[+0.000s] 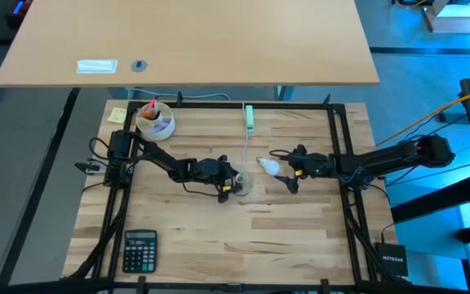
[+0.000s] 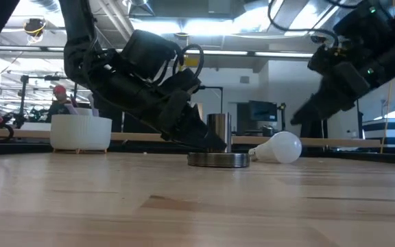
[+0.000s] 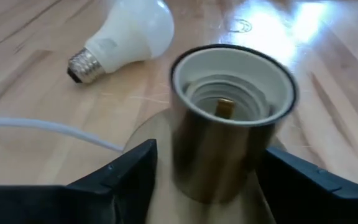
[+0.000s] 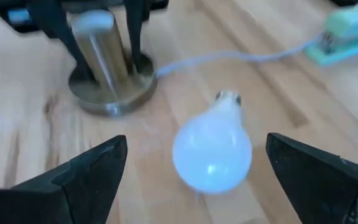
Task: Screw lightbulb
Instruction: Insert the lightbulb into the lamp
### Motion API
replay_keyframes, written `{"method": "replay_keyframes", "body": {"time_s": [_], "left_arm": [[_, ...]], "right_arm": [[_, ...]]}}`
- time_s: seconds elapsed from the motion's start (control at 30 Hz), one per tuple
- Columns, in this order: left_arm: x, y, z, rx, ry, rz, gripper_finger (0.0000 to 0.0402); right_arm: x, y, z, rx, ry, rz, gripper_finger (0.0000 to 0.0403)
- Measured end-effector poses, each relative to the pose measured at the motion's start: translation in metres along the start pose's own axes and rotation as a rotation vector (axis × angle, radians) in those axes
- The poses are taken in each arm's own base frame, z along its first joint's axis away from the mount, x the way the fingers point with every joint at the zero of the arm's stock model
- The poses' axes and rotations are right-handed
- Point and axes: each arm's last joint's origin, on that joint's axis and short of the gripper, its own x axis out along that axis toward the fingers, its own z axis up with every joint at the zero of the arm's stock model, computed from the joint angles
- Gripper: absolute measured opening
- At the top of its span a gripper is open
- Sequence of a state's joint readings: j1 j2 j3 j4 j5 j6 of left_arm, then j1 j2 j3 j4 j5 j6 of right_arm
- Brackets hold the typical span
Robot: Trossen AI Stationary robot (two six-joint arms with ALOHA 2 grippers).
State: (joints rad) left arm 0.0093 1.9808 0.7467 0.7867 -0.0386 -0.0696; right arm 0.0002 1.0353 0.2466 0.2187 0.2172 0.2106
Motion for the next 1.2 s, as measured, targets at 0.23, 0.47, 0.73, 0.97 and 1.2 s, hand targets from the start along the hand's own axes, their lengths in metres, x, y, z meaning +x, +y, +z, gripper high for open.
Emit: {"method": "replay_keyframes", "body": {"time_s": [0.23,0.47,0.73,0.97,1.2], "left_arm": [[0.000,0.000,0.001,0.028,-0.011,0.000,0.0223],[0.000,0.000,0.001,0.075,-0.011,0.000,0.0210],[0.000,0.000,0.001,0.069,-0.010,0.000,0.0209],[0.000,0.000,0.001,0.039,-0.009,-0.001,0.0209],[0.000,0.000,0.000,0.018,-0.005,-0.002,0.0209]], "right_arm": [[0.013,0.000,-0.007,-0.014,0.034,-0.054,0.0385],[0.024,0.001,-0.008,-0.015,0.001,-0.091,0.0385],[0.039,0.001,-0.015,-0.018,-0.012,-0.149,0.0385],[0.048,0.002,-0.021,-0.012,-0.014,-0.145,0.0385],[0.052,0.002,-0.026,-0.022,0.010,-0.155,0.0385]]}}
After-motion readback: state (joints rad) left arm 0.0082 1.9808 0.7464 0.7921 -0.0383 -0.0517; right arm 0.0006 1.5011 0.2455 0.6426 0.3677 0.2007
